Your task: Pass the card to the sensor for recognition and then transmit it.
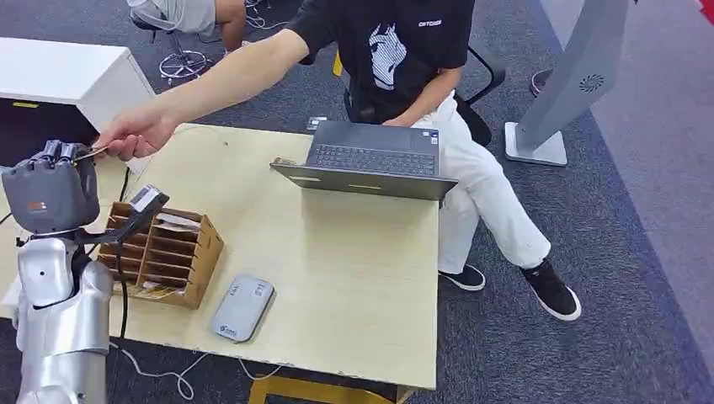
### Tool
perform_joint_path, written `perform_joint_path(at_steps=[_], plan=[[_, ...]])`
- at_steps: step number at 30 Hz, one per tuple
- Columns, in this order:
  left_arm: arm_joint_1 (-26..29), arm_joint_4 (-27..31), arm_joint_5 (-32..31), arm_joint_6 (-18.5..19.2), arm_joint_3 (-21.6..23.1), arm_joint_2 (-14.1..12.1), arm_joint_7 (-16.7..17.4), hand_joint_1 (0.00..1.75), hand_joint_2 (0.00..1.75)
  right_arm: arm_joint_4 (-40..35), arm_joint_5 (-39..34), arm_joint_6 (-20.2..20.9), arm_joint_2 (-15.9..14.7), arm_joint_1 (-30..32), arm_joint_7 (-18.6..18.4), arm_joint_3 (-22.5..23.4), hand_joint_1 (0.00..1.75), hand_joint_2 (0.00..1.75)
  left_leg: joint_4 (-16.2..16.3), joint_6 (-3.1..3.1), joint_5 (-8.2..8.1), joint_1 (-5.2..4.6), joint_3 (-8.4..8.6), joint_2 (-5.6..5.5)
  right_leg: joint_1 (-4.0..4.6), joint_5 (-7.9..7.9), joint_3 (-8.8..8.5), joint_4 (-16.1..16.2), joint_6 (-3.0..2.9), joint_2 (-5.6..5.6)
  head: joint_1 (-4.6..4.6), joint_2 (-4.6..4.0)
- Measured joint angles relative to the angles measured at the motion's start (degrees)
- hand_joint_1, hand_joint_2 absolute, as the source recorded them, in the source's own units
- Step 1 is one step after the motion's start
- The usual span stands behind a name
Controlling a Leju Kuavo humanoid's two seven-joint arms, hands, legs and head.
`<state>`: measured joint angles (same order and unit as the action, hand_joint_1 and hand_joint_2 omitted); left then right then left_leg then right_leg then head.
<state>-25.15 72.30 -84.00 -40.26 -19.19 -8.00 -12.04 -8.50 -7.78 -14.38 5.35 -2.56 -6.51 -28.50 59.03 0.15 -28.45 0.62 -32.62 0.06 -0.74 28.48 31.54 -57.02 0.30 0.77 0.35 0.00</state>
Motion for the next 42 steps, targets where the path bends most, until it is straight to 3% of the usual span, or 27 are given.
perform_joint_path(at_steps=[2,3,4,9,14,16,19,22,27,29,32,36,38,42], plan=[[-0.11,0.0,0.24,0.0,-0.09,0.07,-0.9,1.75,1.75,0.0,0.02,0.0,0.0,0.0,0.02,0.0,0.0,1.75,0.0,0.0,0.0,0.0,0.0,0.01,0.0,0.0,0.01,0.0,0.0,0.01,0.0,0.0],[-0.16,0.0,0.7,0.0,-0.3,0.18,-1.9,0.45,1.75,0.0,0.02,0.0,0.0,-0.01,0.02,0.0,0.0,1.75,0.0,0.0,0.0,0.0,0.0,0.01,0.0,0.0,0.01,0.0,0.0,0.02,0.02,0.0],[-0.24,0.0,1.35,0.0,-0.74,0.33,-3.18,0.0,1.75,0.0,0.04,0.0,-0.02,-0.01,0.02,0.0,0.0,1.75,0.0,0.0,0.0,0.0,0.0,0.02,0.0,0.0,0.01,0.0,0.0,0.03,0.02,0.0],[-1.91,-1.46,6.88,0.0,-6.52,3.01,-12.68,0.0,1.75,0.0,-0.04,-0.07,-0.02,-0.04,0.04,0.0,0.0,1.75,0.0,0.0,0.0,0.0,-0.01,-0.02,0.0,0.0,0.02,0.01,0.0,-0.02,0.02,0.0],[-5.28,-9.58,16.89,0.54,-8.53,4.22,-11.51,0.0,1.75,0.0,-1.03,-0.17,-0.04,-0.09,0.0,0.02,0.0,1.75,0.01,-0.01,0.01,0.0,0.01,-0.04,0.0,-0.03,0.02,0.01,-0.02,-0.06,0.0,0.0],[-6.15,-11.98,25.16,2.07,-4.98,3.16,-7.39,0.0,1.75,0.0,-1.09,-0.17,-0.07,-0.08,0.07,0.02,0.0,1.75,0.02,-0.01,0.05,0.01,0.01,-0.01,0.0,-0.07,0.03,0.0,-0.04,-0.04,0.02,0.0],[-7.13,-11.69,32.66,4.27,4.01,0.17,-1.64,0.0,1.75,0.0,-1.27,-0.17,-0.11,-0.02,0.09,0.02,0.0,1.75,0.02,-0.01,0.06,0.02,-0.01,-0.02,0.01,-0.08,0.02,-0.01,-0.06,-0.03,0.02,0.0],[-7.65,-7.99,38.59,7.01,10.74,-2.61,0.78,0.0,1.75,0.0,-1.86,-0.24,-0.11,-0.02,0.11,0.02,0.0,1.75,0.02,-0.01,0.05,0.01,-0.01,0.01,0.01,-0.08,0.03,-0.01,-0.06,0.0,0.02,0.0],[-7.92,-3.3,42.02,9.1,16.72,-5.25,1.83,0.0,1.75,0.0,-1.97,-0.28,-0.11,0.0,0.13,0.04,0.0,1.75,0.02,-0.01,0.04,0.0,-0.01,-0.01,0.0,-0.07,0.03,0.0,-0.05,-0.01,0.02,0.0],[-7.9,-1.47,46.56,15.86,18.33,-6.49,2.55,0.0,1.75,0.0,-2.36,-0.52,-0.11,0.02,0.17,0.11,0.0,1.75,0.02,-0.01,0.04,0.0,-0.01,0.0,0.0,-0.07,0.03,0.0,-0.05,0.0,0.02,0.0],[-7.92,2.45,55.24,31.69,21.49,-9.97,4.39,0.0,1.75,0.0,-3.13,-0.83,-0.11,0.23,0.57,0.39,0.0,1.75,0.02,-0.02,0.05,0.04,-0.01,0.01,0.01,-0.08,0.05,-0.01,-0.06,0.01,0.0,0.0],[-11.72,9.6,67.06,51.5,26.37,-18.34,9.58,0.0,1.75,0.02,-3.87,-0.83,-0.11,0.65,1.09,1.03,0.0,1.75,0.02,-0.05,0.07,0.11,-0.07,0.07,0.05,-0.1,0.15,-0.03,-0.1,0.08,0.04,0.0],[-16.08,11.45,71.33,57.12,28.04,-21.98,12.42,0.0,1.75,0.02,-4.11,-0.74,-0.11,0.72,1.09,1.16,0.0,1.75,0.02,-0.05,0.07,0.1,-0.08,0.06,0.06,-0.1,0.17,-0.03,-0.1,0.07,0.02,0.0],[-25.7,12.66,79.64,64.62,32.27,-26.85,17.09,0.0,1.75,0.02,-4.24,-0.57,-0.11,0.69,1.25,1.57,0.0,1.75,0.01,-0.05,0.07,0.09,-0.11,0.08,0.06,-0.1,0.17,-0.05,-0.1,0.09,0.02,0.0]])
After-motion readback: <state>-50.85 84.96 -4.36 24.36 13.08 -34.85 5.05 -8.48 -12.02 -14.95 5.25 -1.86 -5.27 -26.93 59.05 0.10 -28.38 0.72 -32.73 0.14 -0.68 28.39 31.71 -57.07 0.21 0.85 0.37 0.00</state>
